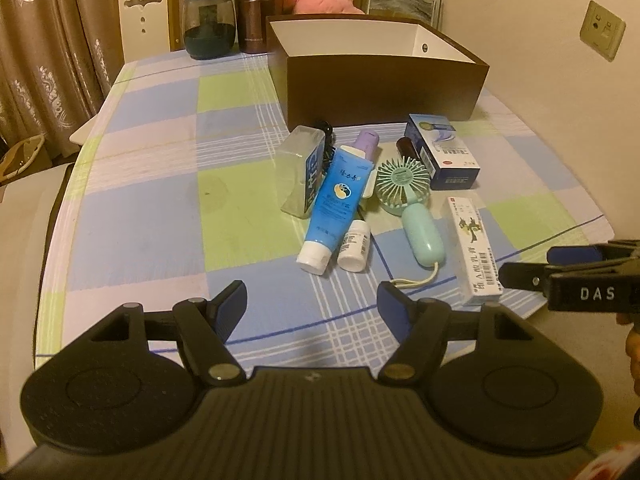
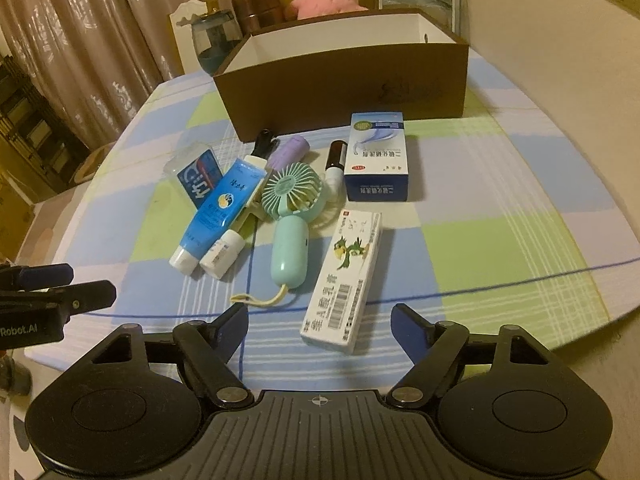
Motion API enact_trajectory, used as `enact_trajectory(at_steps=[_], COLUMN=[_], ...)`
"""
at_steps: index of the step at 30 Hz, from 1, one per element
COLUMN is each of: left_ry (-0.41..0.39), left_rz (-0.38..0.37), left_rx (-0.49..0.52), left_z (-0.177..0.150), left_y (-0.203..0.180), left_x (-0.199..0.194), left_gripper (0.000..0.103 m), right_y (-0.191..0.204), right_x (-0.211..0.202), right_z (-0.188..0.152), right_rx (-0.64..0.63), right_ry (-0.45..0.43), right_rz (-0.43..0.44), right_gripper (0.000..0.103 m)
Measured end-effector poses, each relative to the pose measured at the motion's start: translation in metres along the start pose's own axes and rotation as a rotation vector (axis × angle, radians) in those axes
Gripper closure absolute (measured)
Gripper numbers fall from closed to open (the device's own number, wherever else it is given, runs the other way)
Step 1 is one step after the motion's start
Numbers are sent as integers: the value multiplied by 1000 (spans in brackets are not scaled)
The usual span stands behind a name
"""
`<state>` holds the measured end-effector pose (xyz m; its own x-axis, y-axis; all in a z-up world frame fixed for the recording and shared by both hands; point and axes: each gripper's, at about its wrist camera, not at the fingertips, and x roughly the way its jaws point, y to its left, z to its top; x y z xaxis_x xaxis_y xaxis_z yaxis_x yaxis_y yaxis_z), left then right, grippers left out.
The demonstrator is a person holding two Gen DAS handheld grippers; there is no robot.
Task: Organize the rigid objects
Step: 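Grasp the blue hand-cream tube with the left tool while the right tool grasps the white parrot-print box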
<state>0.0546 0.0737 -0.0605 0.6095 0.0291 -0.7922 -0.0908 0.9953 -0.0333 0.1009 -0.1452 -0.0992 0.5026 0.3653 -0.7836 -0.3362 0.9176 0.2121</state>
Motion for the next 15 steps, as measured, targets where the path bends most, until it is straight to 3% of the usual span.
enact_trajectory(at_steps=[8,10,15], left_ry=[-3,10,33], left_rz=[13,18,42], left_rx=[33,40,68], left_z=[7,11,18], left_y=[-2,-3,-5], left_x=[29,38,62], left_gripper=[36,42,43], right_y=[-6,-7,-10], right_x=[39,48,67], right_z=[8,10,15], right_rx=[-27,-34,-51], right_ry=[51,59,74], right_rz=[-17,-22,-31], right_gripper=[37,37,38])
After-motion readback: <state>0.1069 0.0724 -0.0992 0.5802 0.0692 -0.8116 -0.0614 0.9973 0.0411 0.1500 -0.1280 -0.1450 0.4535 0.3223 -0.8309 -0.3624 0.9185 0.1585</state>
